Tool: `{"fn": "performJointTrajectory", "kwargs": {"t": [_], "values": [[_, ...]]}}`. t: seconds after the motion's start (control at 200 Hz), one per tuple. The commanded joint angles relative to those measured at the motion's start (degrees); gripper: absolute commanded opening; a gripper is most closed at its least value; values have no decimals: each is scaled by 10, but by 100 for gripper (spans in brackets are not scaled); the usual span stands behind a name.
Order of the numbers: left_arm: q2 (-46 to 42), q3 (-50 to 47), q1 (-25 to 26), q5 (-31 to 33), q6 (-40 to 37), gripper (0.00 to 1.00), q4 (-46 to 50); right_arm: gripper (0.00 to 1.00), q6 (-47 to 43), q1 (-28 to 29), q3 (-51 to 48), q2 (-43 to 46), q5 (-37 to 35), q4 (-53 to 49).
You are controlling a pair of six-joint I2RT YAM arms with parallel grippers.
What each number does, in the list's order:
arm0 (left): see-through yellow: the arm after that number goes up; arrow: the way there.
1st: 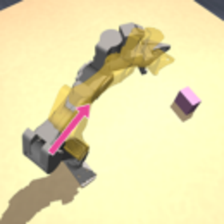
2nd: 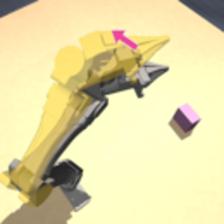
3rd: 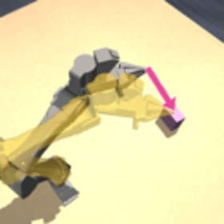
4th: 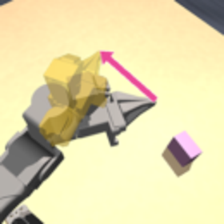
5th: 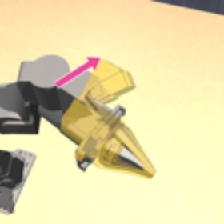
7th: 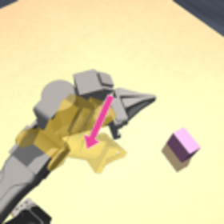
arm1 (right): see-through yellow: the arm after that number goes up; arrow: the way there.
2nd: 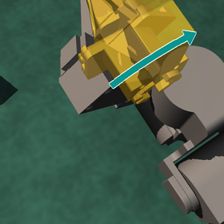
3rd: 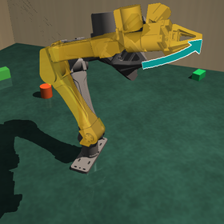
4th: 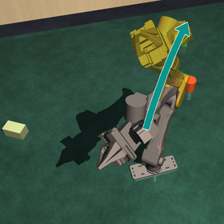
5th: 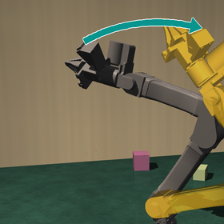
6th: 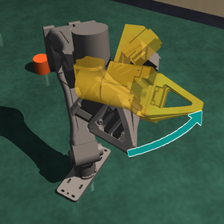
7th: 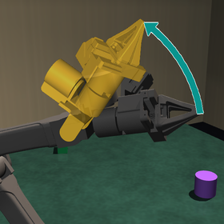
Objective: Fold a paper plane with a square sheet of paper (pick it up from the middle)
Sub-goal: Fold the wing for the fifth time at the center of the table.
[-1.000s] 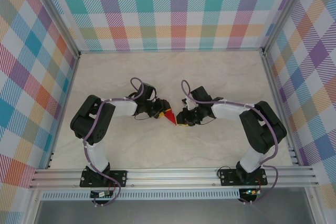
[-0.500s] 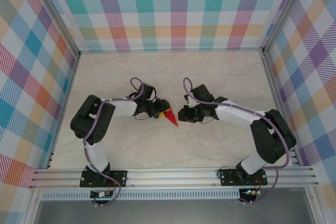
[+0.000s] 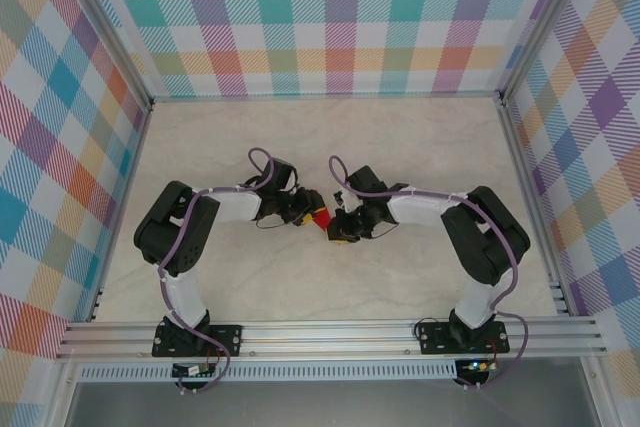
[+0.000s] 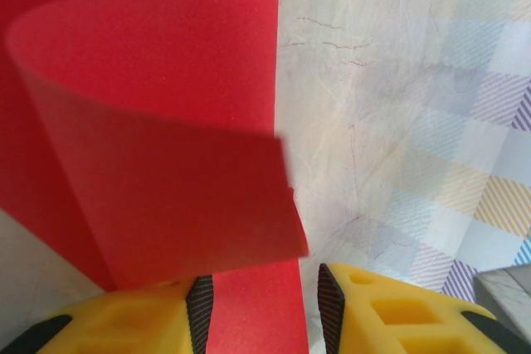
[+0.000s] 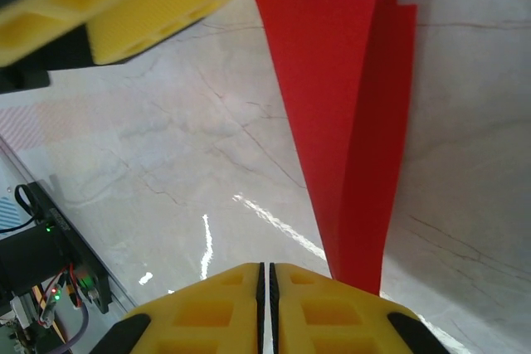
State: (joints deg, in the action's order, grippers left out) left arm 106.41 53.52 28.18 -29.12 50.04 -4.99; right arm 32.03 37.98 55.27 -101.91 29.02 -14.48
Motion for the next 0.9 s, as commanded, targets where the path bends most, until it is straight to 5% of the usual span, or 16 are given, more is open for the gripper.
{"fn": "performJointTrajectory", "kwargs": {"t": [0.0, 0.735, 0.895], "values": [[44, -11, -3, 22, -8, 41, 49, 12, -17, -2, 15, -13, 2, -16], [49, -11, -2, 24, -10, 41, 53, 11, -49, -7, -13, -69, -30, -60], [48, -11, -2, 27, -10, 41, 56, 12, -50, -10, -28, -19, 0, -37]]}}
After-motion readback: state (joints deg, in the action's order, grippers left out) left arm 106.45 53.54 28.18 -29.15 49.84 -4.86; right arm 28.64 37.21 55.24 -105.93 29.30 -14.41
